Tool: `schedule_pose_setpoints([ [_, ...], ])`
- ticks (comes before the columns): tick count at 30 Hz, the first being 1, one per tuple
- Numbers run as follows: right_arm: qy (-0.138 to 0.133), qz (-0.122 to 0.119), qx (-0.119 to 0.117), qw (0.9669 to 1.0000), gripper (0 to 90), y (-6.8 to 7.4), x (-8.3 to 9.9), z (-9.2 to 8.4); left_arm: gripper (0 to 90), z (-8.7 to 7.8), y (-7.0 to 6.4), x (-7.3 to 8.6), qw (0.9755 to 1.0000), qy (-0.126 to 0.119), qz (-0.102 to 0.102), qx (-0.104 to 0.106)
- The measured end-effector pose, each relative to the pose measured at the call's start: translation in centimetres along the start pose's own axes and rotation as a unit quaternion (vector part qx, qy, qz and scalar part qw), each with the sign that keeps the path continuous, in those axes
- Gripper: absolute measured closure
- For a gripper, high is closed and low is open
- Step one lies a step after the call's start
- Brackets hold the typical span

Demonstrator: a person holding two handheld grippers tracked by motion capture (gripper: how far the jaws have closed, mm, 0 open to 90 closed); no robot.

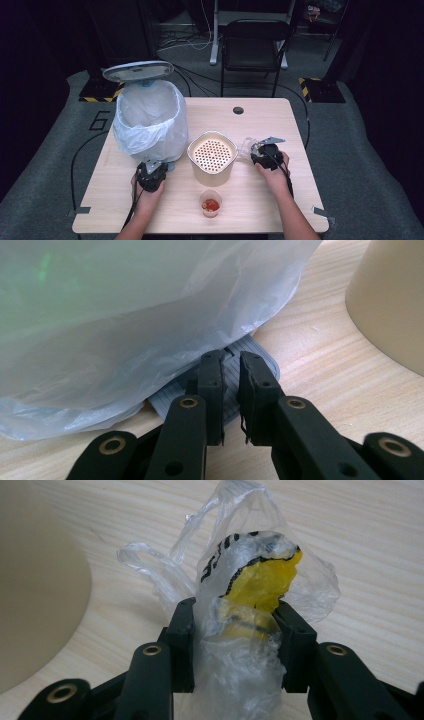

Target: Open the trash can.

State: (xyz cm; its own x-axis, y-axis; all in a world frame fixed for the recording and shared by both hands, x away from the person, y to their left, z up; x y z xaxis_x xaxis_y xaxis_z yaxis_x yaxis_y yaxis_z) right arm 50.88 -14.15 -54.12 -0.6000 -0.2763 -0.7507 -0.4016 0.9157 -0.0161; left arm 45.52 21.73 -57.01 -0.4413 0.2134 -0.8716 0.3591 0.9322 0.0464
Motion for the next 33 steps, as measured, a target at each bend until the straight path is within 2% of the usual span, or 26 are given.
schedule_pose_setpoints([
  [2, -0.001, -0.002, -0.002, 1.0000, 59.4, 0.1, -0.3, -0.3, 80.6, 0.0, 0.0, 0.0, 1.0000, 0.001, 0.001, 0.000],
  [3, -0.007, -0.004, 0.000, 1.0000, 59.8, 0.1, -0.9, -1.0, 80.6, 0.0, 0.0, 0.0, 1.0000, 0.001, 0.001, 0.000],
  [4, -0.010, 0.001, -0.002, 0.9999, 60.0, 0.1, -1.2, -1.3, 80.6, 0.1, -0.2, 0.0, 0.9997, -0.004, -0.024, 0.002],
  [5, -0.010, 0.001, -0.002, 0.9999, 60.0, 0.1, -1.2, -1.3, 80.6, 0.1, -0.2, 0.0, 0.9997, -0.004, -0.024, 0.002],
  [6, -0.015, 0.005, -0.008, 0.9998, 60.0, 0.2, -1.9, -2.2, 80.7, 0.1, -0.3, 0.0, 0.9993, -0.008, -0.036, 0.000],
  [11, -0.020, -0.004, -0.009, 0.9998, 60.3, 0.5, -3.3, -3.7, 80.7, 0.1, -0.4, 0.0, 0.9992, -0.004, -0.039, 0.002],
  [12, -0.019, 0.001, -0.008, 0.9998, 60.3, 0.6, -3.5, -4.0, 80.7, 0.1, -0.4, 0.0, 0.9992, -0.006, -0.040, 0.001],
  [13, -0.022, -0.007, -0.010, 0.9997, 60.3, 0.5, -3.8, -4.2, 80.7, 0.1, -0.4, 0.0, 0.9992, -0.006, -0.039, 0.001],
  [16, -0.022, -0.004, -0.013, 0.9997, 60.3, 0.5, -4.4, -5.0, 80.7, -0.1, -0.3, 0.1, 0.9993, 0.005, -0.035, 0.007],
  [20, -0.028, -0.007, -0.017, 0.9994, 60.3, 0.2, -5.9, -6.5, 80.7, 0.1, -0.4, 0.0, 0.9992, -0.006, -0.039, 0.001],
  [22, -0.031, -0.005, -0.017, 0.9994, 60.2, 0.2, -6.2, -6.8, 80.7, 0.0, -0.3, 0.1, 0.9995, 0.003, -0.031, 0.005],
  [25, -0.039, -0.008, -0.020, 0.9990, 60.2, 0.0, -7.2, -7.8, 80.7, 0.1, -0.4, 0.0, 0.9992, -0.007, -0.041, 0.001],
  [26, -0.042, -0.008, -0.020, 0.9989, 60.2, -0.1, -7.5, -8.0, 80.7, 0.0, -0.4, 0.0, 0.9994, -0.002, -0.035, 0.003],
  [27, -0.044, -0.011, -0.022, 0.9987, 60.2, -0.1, -7.7, -8.3, 80.7, 0.0, -0.1, 0.0, 1.0000, -0.002, -0.008, 0.002],
  [28, -0.045, -0.013, -0.023, 0.9986, 60.3, -0.1, -8.0, -8.5, 80.7, -0.1, 0.0, 0.0, 1.0000, 0.004, 0.001, 0.002],
  [29, -0.047, -0.014, -0.023, 0.9986, 60.2, -0.1, -8.2, -8.7, 80.7, 0.0, -0.1, -0.1, 1.0000, -0.003, -0.009, 0.002],
  [30, -0.047, -0.017, -0.025, 0.9984, 60.3, -0.1, -8.6, -9.0, 80.7, 0.0, -0.4, 0.1, 0.9994, -0.001, -0.034, 0.002],
  [31, -0.047, -0.017, -0.025, 0.9984, 60.3, -0.1, -8.6, -9.0, 80.7, 0.0, -0.4, 0.1, 0.9994, -0.001, -0.034, 0.002],
  [32, -0.048, -0.016, -0.026, 0.9984, 60.3, 0.0, -8.7, -9.1, 80.7, 0.0, -0.4, 0.0, 0.9996, -0.001, -0.029, 0.002],
  [33, -0.048, -0.020, -0.027, 0.9983, 60.3, 0.0, -8.9, -9.3, 80.7, 0.0, -0.1, 0.0, 1.0000, 0.002, -0.003, 0.003],
])
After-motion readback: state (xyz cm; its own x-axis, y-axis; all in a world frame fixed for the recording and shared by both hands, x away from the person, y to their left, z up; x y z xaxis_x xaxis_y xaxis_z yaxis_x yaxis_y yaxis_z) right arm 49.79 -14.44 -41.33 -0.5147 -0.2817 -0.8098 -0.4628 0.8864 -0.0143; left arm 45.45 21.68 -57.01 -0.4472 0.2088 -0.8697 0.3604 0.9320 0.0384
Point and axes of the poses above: each handheld gripper's, and its own axes: z roughly forward along the jaws, x roughly out of its underside, y roughly to its left, the point moved 8 cm from there along z, roughly forward along the jaws, and after that the axes turned 4 degrees about -y, right-handed, at the moved point
